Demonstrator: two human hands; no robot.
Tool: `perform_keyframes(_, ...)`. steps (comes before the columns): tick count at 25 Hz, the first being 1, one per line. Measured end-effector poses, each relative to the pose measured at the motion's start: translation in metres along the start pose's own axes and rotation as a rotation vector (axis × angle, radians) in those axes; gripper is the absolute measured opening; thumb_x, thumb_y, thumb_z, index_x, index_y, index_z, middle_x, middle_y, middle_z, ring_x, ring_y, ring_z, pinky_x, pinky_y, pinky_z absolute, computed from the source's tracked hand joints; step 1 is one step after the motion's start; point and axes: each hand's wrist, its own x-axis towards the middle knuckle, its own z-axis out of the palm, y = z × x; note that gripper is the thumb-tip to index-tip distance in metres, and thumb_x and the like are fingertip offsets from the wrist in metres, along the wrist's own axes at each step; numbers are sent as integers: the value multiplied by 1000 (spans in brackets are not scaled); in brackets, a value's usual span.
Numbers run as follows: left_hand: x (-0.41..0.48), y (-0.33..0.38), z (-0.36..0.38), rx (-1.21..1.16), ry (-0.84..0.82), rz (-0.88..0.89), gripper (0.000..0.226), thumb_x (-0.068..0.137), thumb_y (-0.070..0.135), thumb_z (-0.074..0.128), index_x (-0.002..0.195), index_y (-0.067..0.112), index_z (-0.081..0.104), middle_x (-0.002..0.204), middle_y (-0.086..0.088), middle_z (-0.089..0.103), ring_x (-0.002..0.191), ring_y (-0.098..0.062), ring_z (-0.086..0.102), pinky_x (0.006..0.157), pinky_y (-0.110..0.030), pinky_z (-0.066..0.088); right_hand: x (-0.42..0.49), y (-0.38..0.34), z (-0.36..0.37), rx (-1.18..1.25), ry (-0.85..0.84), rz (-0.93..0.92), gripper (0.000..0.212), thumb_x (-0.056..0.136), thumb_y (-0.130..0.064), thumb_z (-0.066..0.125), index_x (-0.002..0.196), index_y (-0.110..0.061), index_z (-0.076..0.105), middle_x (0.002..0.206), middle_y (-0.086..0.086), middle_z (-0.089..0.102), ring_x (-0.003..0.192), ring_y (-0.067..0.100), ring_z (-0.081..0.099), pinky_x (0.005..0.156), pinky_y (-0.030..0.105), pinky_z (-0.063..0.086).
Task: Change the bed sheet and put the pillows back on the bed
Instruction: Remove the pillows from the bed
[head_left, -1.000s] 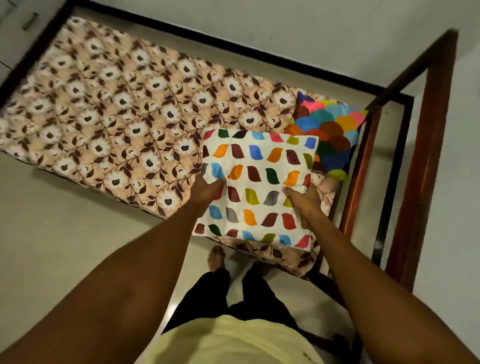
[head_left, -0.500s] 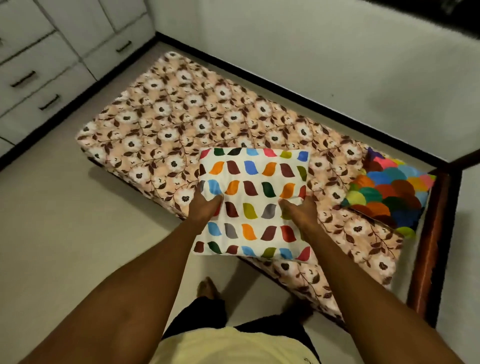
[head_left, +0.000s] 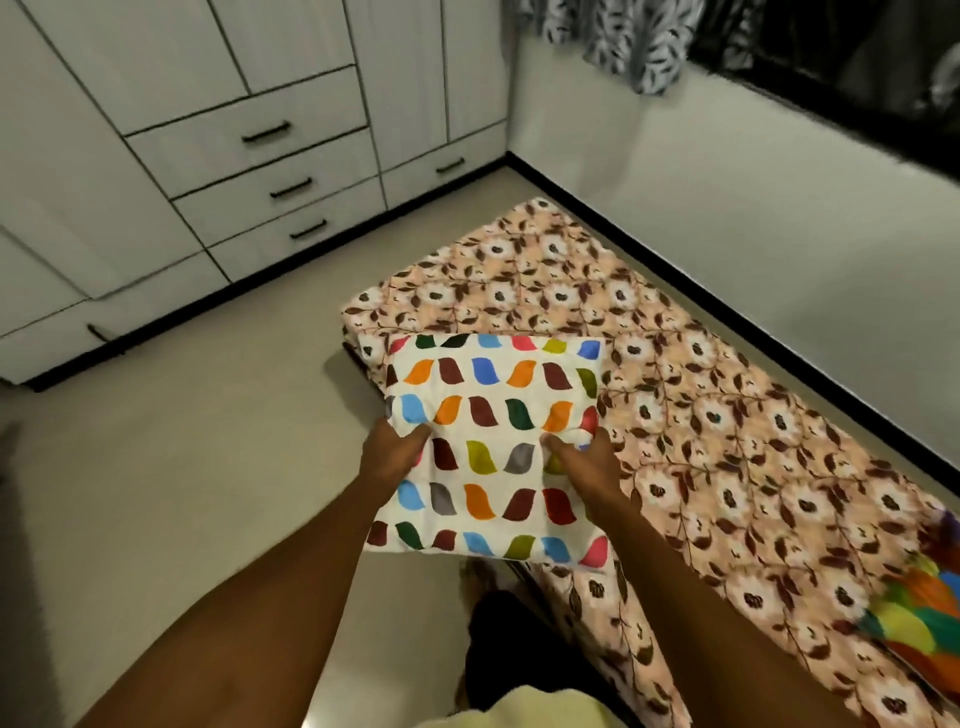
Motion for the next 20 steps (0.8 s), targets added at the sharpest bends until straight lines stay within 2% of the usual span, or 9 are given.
perform_keyframes(3,51,6,-37,0,29,-46,71,92,53,72,144,12,47,140,-13,61,125,-37,61,105,-47,52,31,-40,53,-21,-54,20,79,88,-46,80,151,-21,40,147,5,56,131,33,57,109,48,47)
perform_keyframes(8,152,27,-101,37,76,-131,76,89,60,72,143,14,46,137,-13,61,122,-36,63,105,-53,53,85,-112,148,22,-116,56,71,86,-47,82,143,-25,46,133,-1,64,111,23,61,100,44,51)
perform_keyframes(11,200,53,-139,42,80,-134,74,89,60,71,142,15,47,135,-11,63,119,-35,64,104,-53,54,108,-155,196,16,-148,30,70,84,-49,82,142,-25,49,135,3,65,112,25,62,97,42,53)
perform_keyframes(16,293,93,-209,56,83,-123,73,89,63,71,141,16,48,133,-11,64,116,-34,66,101,-52,56,144,-237,277,-32,-179,26,74,85,-53,80,143,-24,45,133,-3,60,123,29,60,105,48,51)
perform_keyframes(18,329,100,-232,50,87,-114,72,89,61,71,141,16,48,132,-11,64,114,-34,66,100,-51,57,160,-259,308,-28,-179,51,64,86,-50,80,136,-25,50,126,-2,62,117,28,62,103,48,52)
perform_keyframes(20,372,104,-261,61,74,-109,71,91,59,69,142,14,47,133,-13,63,115,-35,66,100,-50,57,175,-282,351,-21,-205,48,40,87,-46,81,116,-28,58,112,-2,68,100,23,66,96,44,54)
